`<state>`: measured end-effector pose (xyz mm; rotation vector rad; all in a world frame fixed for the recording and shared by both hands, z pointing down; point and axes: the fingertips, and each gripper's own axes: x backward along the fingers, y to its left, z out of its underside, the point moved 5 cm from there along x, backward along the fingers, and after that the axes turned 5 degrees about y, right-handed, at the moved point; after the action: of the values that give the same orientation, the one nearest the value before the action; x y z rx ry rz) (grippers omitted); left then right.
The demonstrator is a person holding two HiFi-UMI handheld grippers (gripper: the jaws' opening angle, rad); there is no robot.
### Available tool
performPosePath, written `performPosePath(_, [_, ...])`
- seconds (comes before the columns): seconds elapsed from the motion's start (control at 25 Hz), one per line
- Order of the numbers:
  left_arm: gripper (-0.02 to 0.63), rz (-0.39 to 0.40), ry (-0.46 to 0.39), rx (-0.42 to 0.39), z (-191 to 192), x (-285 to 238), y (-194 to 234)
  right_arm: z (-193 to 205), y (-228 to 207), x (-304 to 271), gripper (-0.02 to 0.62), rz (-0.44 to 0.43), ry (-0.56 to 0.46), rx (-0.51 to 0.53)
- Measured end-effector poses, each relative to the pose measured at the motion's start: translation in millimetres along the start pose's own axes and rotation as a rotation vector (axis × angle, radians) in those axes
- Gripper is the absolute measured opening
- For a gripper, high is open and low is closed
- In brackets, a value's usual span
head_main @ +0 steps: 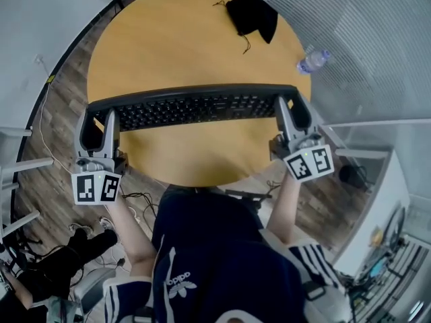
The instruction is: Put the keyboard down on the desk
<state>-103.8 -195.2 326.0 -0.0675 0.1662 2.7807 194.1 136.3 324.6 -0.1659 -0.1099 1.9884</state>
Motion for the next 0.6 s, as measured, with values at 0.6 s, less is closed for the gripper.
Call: performPosePath(0.6, [0.245,0.067,0.125,0.054,42,-13,12,28,9,18,0.178,0.083,0.103,-0.032])
